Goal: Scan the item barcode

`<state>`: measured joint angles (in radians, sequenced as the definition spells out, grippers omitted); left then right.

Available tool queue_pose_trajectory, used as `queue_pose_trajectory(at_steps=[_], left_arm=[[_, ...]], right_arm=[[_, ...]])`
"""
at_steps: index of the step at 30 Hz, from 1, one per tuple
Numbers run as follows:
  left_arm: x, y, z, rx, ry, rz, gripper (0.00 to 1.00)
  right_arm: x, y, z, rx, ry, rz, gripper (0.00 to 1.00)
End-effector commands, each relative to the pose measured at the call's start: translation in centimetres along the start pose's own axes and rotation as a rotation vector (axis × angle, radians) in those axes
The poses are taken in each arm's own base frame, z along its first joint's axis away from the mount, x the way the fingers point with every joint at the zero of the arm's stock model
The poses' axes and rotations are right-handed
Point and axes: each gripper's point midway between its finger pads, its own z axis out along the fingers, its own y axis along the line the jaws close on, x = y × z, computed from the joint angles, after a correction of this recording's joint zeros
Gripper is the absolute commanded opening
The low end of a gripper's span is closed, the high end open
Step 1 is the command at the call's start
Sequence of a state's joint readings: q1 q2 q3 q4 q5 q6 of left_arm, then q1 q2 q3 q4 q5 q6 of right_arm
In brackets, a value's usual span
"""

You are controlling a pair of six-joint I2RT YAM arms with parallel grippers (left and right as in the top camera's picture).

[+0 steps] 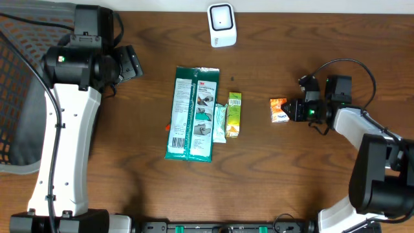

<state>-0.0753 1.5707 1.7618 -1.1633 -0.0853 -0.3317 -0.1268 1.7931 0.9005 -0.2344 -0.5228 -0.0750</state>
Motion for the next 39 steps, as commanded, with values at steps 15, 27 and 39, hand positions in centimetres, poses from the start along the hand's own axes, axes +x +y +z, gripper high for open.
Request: queue_pose_trajectory(at_steps=[15, 27, 39], left_arm=[[-0.2, 0.3, 0.0, -0.014, -0.004, 0.015, 0.85], [-0.2, 0.3, 0.0, -0.014, -0.004, 0.015, 0.85], [-0.2, 0.3, 0.0, -0.014, -0.004, 0.015, 0.84]], right_arm=[[-1.5, 1.3, -1.5, -0.027, -0.042, -0.033, 0.08], [-1.9, 1.5, -4.9, 0.125, -0.053, -0.051, 0.01], [0.3, 1.3, -5.0, 0.580, 0.055, -0.187, 0.01]])
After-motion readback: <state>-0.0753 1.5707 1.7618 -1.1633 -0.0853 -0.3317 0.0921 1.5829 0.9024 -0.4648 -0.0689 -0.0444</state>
